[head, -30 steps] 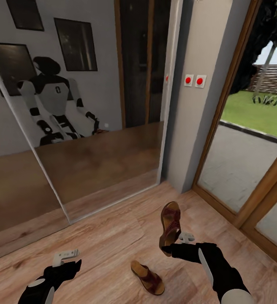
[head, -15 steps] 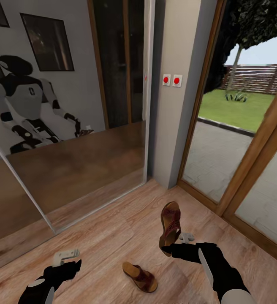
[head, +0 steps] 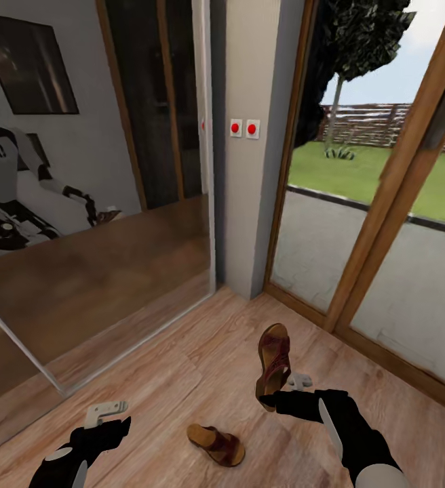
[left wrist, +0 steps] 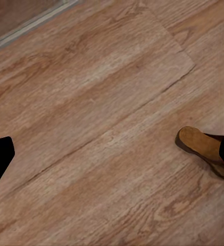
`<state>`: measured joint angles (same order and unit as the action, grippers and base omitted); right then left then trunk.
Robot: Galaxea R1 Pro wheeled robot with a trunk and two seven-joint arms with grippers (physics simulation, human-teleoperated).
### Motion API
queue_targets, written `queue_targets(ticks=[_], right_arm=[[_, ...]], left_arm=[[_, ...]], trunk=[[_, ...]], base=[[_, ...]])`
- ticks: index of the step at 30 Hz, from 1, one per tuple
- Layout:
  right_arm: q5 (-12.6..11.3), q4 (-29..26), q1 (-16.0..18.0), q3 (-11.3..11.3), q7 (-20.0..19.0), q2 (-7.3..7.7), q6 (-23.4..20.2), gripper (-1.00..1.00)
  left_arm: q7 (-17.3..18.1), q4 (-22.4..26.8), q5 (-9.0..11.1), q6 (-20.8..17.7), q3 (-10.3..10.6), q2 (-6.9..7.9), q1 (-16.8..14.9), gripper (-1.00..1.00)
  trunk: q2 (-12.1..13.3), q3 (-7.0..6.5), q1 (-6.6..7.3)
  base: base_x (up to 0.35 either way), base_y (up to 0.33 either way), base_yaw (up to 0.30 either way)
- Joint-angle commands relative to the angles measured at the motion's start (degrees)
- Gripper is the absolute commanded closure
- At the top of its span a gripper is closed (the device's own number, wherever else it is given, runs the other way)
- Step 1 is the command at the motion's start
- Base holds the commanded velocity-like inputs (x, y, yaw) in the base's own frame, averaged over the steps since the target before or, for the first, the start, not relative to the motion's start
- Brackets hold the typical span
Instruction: Pick up the two gym shoes and the two sandals from the corridor floor and place them onto the hallstand (shoe rack) in the corridor, making sure they are on the rack and not on the floor. Arrange them so the two gym shoes are next to each other and the two sandals are next to each other.
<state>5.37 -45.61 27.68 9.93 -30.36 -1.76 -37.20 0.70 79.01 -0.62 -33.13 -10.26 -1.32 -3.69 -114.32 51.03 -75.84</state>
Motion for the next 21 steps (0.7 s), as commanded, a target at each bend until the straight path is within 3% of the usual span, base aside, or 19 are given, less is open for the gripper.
queue_targets(ticks=[1,13,21], right_arm=[[-0.18,0.0,0.0,0.0,0.13,0.0,-0.07,1.0],[-0.18,0.0,0.0,0.0,0.13,0.0,-0.06,1.0],[-0.18,0.0,0.0,0.03,0.04,0.08,-0.06,1.0]], left_arm=[[0.0,0.0,0.01,0.0,-0.01,0.0,0.0,-1.0],[0.0,0.0,0.01,0.0,-0.02,0.0,0.0,-1.0],[0.0,0.0,0.01,0.0,-0.02,0.0,0.0,-1.0]], trunk=[[0.0,0.0,0.0],[0.0,0.0,0.0],[0.0,0.0,0.0]], base=[[0.0,0.002,-0.281],[0.0,0.0,-0.279],[0.0,0.0,-0.058]])
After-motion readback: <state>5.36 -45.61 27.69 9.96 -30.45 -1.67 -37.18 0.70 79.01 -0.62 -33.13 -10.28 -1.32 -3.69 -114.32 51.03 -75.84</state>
